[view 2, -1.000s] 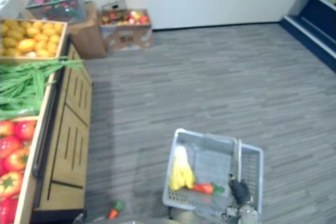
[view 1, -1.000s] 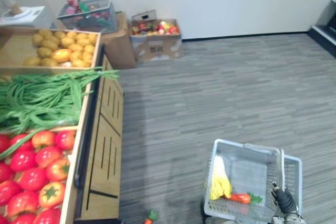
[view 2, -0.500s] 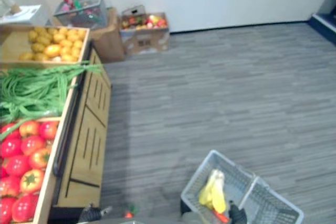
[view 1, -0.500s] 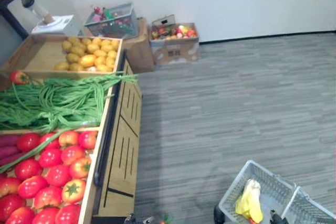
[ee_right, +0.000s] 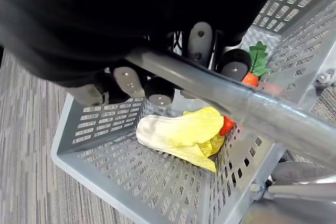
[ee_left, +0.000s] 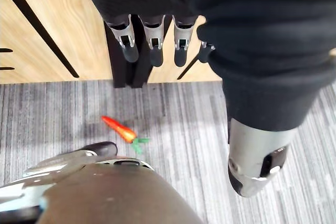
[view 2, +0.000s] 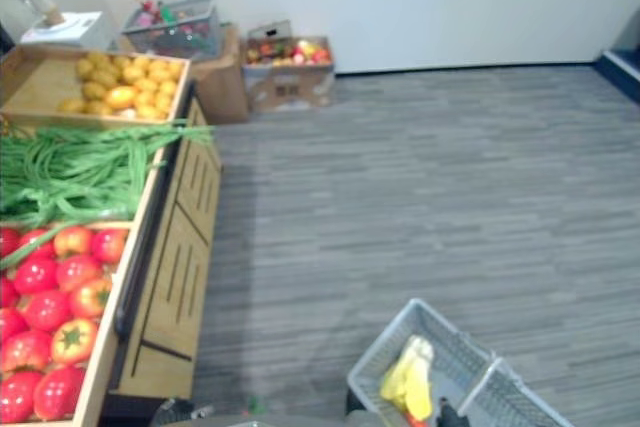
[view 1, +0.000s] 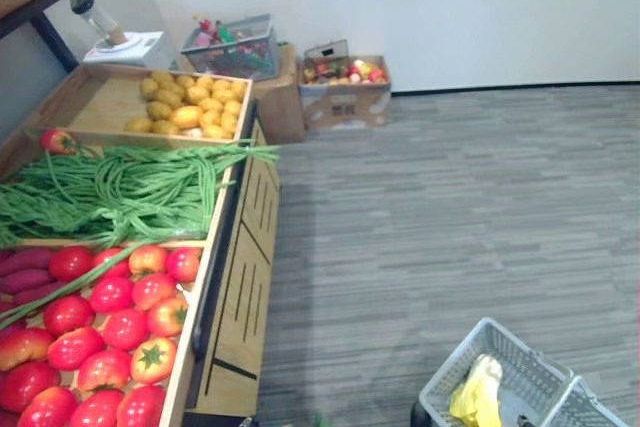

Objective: Pick vegetable in the basket

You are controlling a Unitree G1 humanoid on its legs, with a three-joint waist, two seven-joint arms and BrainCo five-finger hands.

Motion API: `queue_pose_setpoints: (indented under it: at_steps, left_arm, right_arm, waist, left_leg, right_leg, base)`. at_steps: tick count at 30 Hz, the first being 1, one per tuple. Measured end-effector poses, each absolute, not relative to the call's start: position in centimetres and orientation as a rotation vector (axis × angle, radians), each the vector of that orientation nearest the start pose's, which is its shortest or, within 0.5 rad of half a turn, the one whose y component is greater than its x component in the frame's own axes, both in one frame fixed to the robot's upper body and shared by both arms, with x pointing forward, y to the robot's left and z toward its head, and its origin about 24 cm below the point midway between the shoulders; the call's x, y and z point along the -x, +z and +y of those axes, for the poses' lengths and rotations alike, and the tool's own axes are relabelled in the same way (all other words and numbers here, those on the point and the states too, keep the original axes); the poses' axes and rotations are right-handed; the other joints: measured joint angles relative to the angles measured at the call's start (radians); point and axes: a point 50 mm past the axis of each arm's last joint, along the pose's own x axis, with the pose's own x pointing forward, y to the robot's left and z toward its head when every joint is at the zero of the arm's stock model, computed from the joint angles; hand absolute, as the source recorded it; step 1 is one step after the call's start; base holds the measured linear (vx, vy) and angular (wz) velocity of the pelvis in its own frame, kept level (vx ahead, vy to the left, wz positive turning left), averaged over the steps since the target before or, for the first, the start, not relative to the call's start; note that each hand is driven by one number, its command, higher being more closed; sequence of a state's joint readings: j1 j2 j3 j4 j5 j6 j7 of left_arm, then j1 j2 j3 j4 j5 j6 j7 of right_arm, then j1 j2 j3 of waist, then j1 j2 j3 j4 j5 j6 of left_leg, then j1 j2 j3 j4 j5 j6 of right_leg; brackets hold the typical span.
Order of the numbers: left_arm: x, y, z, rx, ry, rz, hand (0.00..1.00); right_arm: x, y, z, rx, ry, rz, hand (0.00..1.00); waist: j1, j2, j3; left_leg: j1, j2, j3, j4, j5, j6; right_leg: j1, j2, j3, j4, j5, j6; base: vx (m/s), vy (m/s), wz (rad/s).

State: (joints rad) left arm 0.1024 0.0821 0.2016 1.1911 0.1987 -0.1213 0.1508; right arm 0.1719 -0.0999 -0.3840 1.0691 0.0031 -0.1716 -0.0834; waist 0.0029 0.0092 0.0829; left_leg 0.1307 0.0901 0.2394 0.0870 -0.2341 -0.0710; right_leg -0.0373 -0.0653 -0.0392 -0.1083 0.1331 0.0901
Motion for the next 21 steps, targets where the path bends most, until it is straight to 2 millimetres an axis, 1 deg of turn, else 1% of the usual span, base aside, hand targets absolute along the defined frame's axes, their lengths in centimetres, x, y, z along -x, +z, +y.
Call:
queue_pose_setpoints:
  at_steps: [1, 3, 4, 5, 6, 7, 8, 9, 10, 11, 12, 13, 14, 15, 17, 18, 20, 21]
  left_arm:
    - [-6.2, -16.8, 21.0, -0.21, 0.253, 1.165, 0.0]
    - [-6.1, -16.7, 21.3, -0.206, 0.266, 1.168, 0.0]
    - [-6.1, -16.7, 21.4, -0.201, 0.277, 1.167, 0.0]
    - [-6.2, -16.6, 21.9, -0.192, 0.304, 1.158, 0.0]
    - [-6.4, -16.5, 21.9, -0.166, 0.331, 1.145, 0.0]
    - [-6.6, -16.5, 21.8, -0.153, 0.341, 1.137, 0.0]
    - [-6.7, -16.4, 22.0, -0.142, 0.357, 1.128, 0.0]
    - [-6.6, -16.3, 22.3, -0.14, 0.368, 1.128, 0.0]
    - [-6.2, -16.2, 23.1, -0.148, 0.39, 1.129, 0.0]
    - [-6.2, -16.1, 23.3, -0.15, 0.398, 1.129, 0.0]
    - [-6.3, -16.2, 23.1, -0.146, 0.391, 1.132, 0.0]
    - [-6.4, -16.3, 22.9, -0.144, 0.381, 1.134, 0.0]
    - [-6.4, -16.3, 22.8, -0.141, 0.377, 1.134, 0.0]
    - [-6.3, -16.4, 22.5, -0.13, 0.374, 1.136, 0.0]
    - [-6.2, -16.4, 22.3, -0.082, 0.394, 1.136, 0.0]
    - [-6.1, -16.5, 22.3, -0.054, 0.41, 1.136, 0.0]
    - [-5.9, -16.5, 22.3, -0.033, 0.423, 1.141, 0.0]
    - [-5.9, -16.5, 22.3, -0.031, 0.425, 1.141, 0.0]
  right_arm:
    - [-5.7, -15.5, -24.4, -0.028, -0.531, 1.027, 1.0]
    - [-7.4, -15.4, -23.9, -0.015, -0.482, 0.996, 1.0]
    - [-7.7, -15.3, -23.7, -0.015, -0.473, 0.989, 1.0]
    - [-8.3, -15.2, -23.1, -0.032, -0.466, 0.966, 1.0]
    - [-8.6, -15.1, -23.2, -0.044, -0.483, 0.954, 1.0]
    - [-8.7, -15.1, -23.2, -0.048, -0.489, 0.946, 1.0]
    - [-8.5, -15.0, -23.3, -0.068, -0.509, 0.938, 1.0]
    - [-8.3, -15.1, -23.2, -0.076, -0.516, 0.943, 1.0]
    - [-7.5, -15.3, -22.8, -0.081, -0.512, 0.965, 1.0]
    - [-7.3, -15.5, -22.4, -0.079, -0.494, 0.979, 1.0]
    - [-7.4, -15.5, -22.5, -0.062, -0.475, 0.984, 1.0]
    - [-7.2, -15.6, -22.7, -0.056, -0.475, 0.995, 1.0]
    - [-7.0, -15.6, -22.8, -0.058, -0.48, 1.004, 1.0]
    - [-6.4, -15.8, -23.0, -0.059, -0.491, 1.025, 1.0]
    - [-5.7, -15.9, -23.1, -0.064, -0.502, 1.05, 1.0]
    - [-5.5, -16.1, -23.0, -0.066, -0.502, 1.063, 1.0]
    - [-5.1, -16.2, -22.8, -0.071, -0.497, 1.086, 1.0]
    - [-5.0, -16.3, -22.8, -0.071, -0.497, 1.091, 1.0]
  waist:
    - [0.001, -0.002, 0.0]
    - [0.005, -0.018, 0.006]
    - [0.005, -0.026, 0.009]
    - [0.005, -0.038, 0.019]
    - [0.002, -0.015, 0.024]
    - [0.0, -0.012, 0.027]
    - [-0.002, -0.019, 0.027]
    - [-0.002, -0.027, 0.025]
    - [0.002, -0.063, 0.015]
    - [0.003, -0.074, 0.008]
    - [0.001, -0.071, 0.008]
    - [-0.005, -0.061, 0.01]
    - [-0.005, -0.057, 0.009]
    - [-0.005, -0.051, 0.007]
    - [-0.005, -0.043, 0.005]
    - [-0.005, -0.038, 0.003]
    - [-0.005, -0.037, 0.002]
    - [-0.003, -0.038, -0.002]
  left_leg:
    - [0.001, 0.0, 0.027, -0.002, 0.0, 0.0]
    - [0.011, -0.001, 0.162, -0.015, -0.003, -0.001]
    - [0.011, -0.002, 0.197, -0.011, -0.005, 0.0]
    - [0.009, 0.002, 0.265, -0.002, -0.006, 0.005]
    - [0.003, 0.039, 0.315, 0.003, -0.008, 0.007]
    - [0.002, 0.057, 0.338, 0.006, -0.009, 0.005]
    - [0.012, 0.083, 0.359, 0.012, -0.006, -0.001]
    - [0.019, 0.088, 0.366, 0.011, -0.002, -0.007]
    - [0.031, 0.07, 0.376, 0.012, 0.005, -0.018]
    - [0.027, 0.067, 0.379, 0.013, 0.009, -0.021]
    - [0.019, 0.077, 0.377, 0.018, 0.026, -0.027]
    - [0.009, 0.077, 0.378, 0.023, 0.052, -0.026]
    - [0.009, 0.075, 0.377, 0.022, 0.065, -0.028]
    - [0.012, 0.07, 0.376, 0.022, 0.088, -0.03]
    - [0.024, 0.07, 0.371, 0.024, 0.111, -0.035]
    - [0.034, 0.075, 0.358, 0.026, 0.112, -0.036]
    - [0.047, 0.083, 0.319, 0.027, 0.112, -0.036]
    - [0.049, 0.085, 0.311, 0.028, 0.112, -0.036]
  right_leg:
    - [-0.012, 0.004, 0.025, 0.0, 0.005, 0.005]
    - [-0.071, 0.03, 0.133, 0.0, 0.047, 0.006]
    - [-0.085, 0.033, 0.142, 0.0, 0.057, 0.005]
    - [-0.106, 0.031, 0.134, 0.0, 0.026, -0.017]
    - [-0.142, 0.033, 0.014, 0.065, -0.018, -0.073]
    - [-0.18, 0.029, -0.045, 0.162, -0.045, -0.109]
    - [-0.217, 0.006, -0.128, 0.343, -0.105, -0.133]
    - [-0.217, -0.009, -0.148, 0.388, -0.14, -0.115]
    - [-0.203, -0.02, -0.133, 0.379, -0.169, -0.06]
    - [-0.197, -0.011, -0.114, 0.344, -0.185, -0.047]
    - [-0.19, 0.008, -0.095, 0.306, -0.164, -0.046]
    - [-0.177, 0.015, -0.083, 0.256, -0.139, -0.047]
    - [-0.166, 0.017, -0.076, 0.228, -0.13, -0.049]
    - [-0.142, 0.02, -0.065, 0.178, -0.108, -0.049]
    - [-0.094, 0.025, -0.061, 0.106, -0.075, -0.051]
    - [-0.063, 0.032, -0.065, 0.067, -0.058, -0.057]
    - [-0.011, 0.04, -0.081, 0.013, -0.034, -0.061]
    - [-0.001, 0.041, -0.086, 0.001, -0.031, -0.06]
  base:
    - [-0.05, -0.032, -1.11]
    - [-0.07, -0.051, -1.59]
    - [-0.08, -0.048, -1.57]
    - [-0.1, -0.064, -1.29]
    - [-0.08, -0.07, -1.18]
    - [0.01, -0.08, -0.89]
    - [0.13, -0.062, -0.54]
    - [0.22, -0.065, -0.59]
    - [0.17, -0.076, -0.55]
    - [0.16, -0.163, -0.72]
    - [0.09, -0.181, -0.6]
    - [0.09, -0.172, -0.47]
    - [0.05, -0.104, -0.32]
    - [0.05, -0.07, -0.21]
    - [0.04, -0.047, -0.1]
    - [0.03, -0.024, 0.03]
    - [0.01, 0.003, 0.22]
    - [0.0, 0.018, 0.26]
